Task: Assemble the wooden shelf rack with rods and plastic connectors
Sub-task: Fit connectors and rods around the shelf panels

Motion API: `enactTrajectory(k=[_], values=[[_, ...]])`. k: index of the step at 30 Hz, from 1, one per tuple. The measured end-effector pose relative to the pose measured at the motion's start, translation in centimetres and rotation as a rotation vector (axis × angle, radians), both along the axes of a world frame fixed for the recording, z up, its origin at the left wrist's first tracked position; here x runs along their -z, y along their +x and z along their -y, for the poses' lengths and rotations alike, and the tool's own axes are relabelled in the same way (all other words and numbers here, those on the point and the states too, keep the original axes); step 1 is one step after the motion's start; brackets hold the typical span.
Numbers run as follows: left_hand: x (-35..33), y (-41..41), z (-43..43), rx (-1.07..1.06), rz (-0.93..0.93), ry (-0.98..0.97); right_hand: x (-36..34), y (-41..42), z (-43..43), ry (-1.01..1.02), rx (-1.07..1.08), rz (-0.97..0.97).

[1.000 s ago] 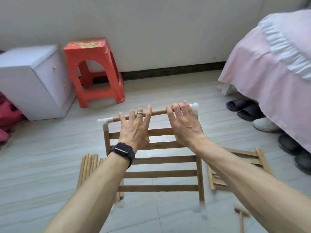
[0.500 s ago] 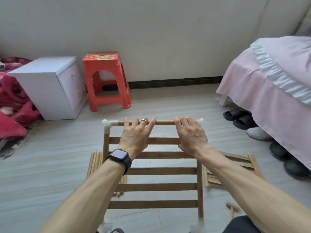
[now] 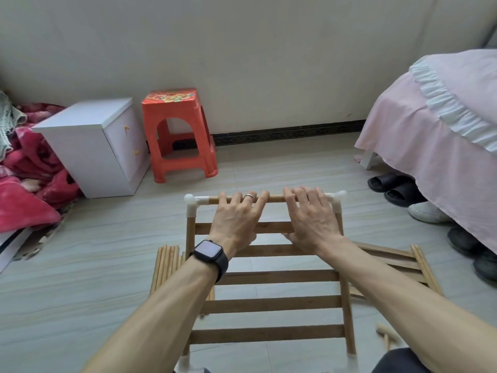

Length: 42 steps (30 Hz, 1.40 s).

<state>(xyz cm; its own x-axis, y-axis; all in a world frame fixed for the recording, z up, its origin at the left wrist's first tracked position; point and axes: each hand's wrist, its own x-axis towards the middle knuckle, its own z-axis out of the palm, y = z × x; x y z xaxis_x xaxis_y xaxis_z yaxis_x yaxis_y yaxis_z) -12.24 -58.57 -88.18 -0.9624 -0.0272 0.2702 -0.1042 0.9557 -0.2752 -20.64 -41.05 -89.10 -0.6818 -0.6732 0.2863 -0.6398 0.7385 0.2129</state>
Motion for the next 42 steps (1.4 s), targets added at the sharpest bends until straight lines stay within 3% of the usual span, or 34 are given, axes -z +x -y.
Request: enactTrajectory(k=[6, 10, 19, 26, 42], values=[[-0.3, 1.3, 2.9, -0.016, -0.067, 0.012, -0.3, -0.3, -0.1, -0.095, -0.045, -0.020], [0.0, 2.3, 3.8, -0.009, 0.011, -0.026, 0.3, -0.9, -1.1, -0.028, -0.046, 0.036], [0.4, 2.2, 4.9, -0.029, 0.076, -0.077, 0.6, -0.9, -0.2, 0.023, -0.086, -0.047], [0.4, 3.3, 7.0, -0.017, -0.041, -0.044, 1.0, -2.6, -2.0, 0.136, 0.009, -0.001], [1.8, 1.1, 5.8, -0.030, 0.229, -0.086, 1.6, -2.3, -1.4, 0.227, 0.011, 0.053]])
